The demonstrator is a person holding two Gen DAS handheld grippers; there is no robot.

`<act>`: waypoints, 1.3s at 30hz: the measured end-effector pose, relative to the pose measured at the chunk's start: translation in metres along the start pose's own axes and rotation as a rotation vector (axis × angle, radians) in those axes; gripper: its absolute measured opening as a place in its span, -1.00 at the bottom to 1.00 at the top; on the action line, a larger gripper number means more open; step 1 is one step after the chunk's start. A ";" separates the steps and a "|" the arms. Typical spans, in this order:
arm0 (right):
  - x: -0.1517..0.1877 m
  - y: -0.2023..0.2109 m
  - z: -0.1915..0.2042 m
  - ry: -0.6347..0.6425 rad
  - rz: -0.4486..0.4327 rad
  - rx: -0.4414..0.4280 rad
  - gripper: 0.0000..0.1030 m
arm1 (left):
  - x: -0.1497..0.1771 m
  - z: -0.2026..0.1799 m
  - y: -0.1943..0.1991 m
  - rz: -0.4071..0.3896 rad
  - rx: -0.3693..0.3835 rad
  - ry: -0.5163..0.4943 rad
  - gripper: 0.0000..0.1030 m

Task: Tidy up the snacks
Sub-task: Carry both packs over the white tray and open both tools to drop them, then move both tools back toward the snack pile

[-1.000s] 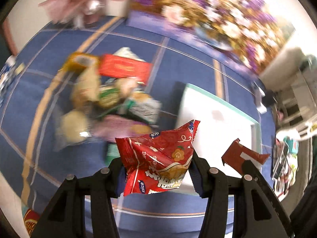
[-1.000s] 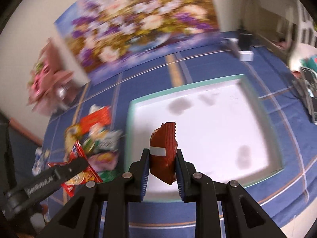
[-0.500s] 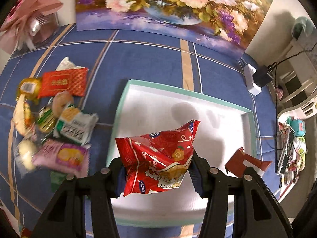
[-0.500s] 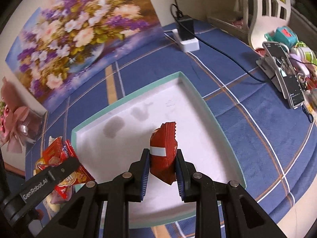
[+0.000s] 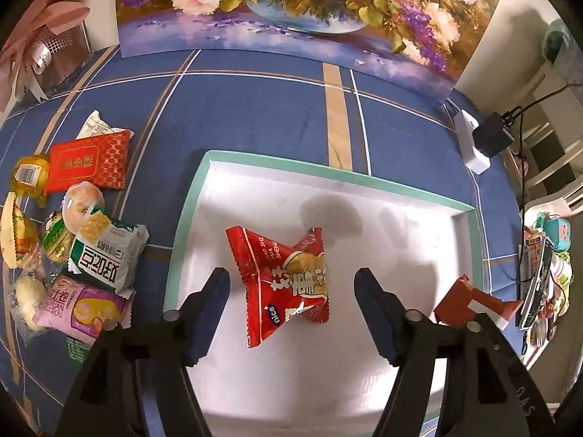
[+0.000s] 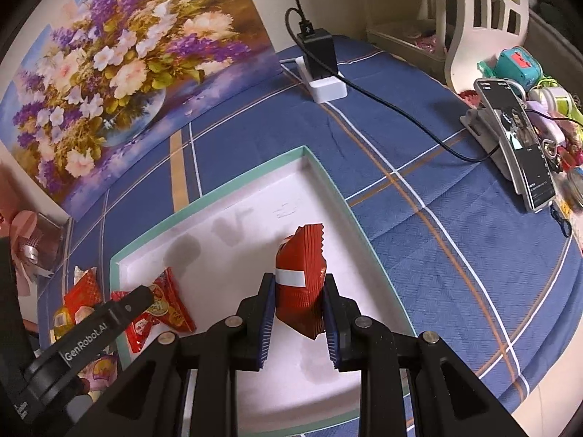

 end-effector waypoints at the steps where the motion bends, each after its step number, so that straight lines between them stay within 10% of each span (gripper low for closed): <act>1: 0.001 -0.001 0.001 0.003 0.003 -0.002 -0.49 | 0.000 0.000 0.002 -0.006 -0.002 0.000 0.39; 17: 0.005 0.012 0.008 0.079 0.020 0.055 -0.41 | 0.010 0.046 0.027 -0.033 -0.116 0.142 0.67; 22: 0.003 0.018 0.008 0.108 -0.001 0.096 0.73 | 0.010 0.063 0.030 -0.067 -0.178 0.157 0.92; 39: 0.006 0.015 0.010 0.152 0.000 0.125 1.00 | 0.021 0.088 0.029 -0.039 -0.243 0.203 0.93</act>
Point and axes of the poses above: each gripper's, at about its wrist camera, not at the fingertips, and y roughly against the way its jaws point, z to its left, x to its underside, the point moved 9 cm from there along -y, roughly the way its jaws point, and after that the axes turned 2 degrees about -y, right-handed, at the moved point
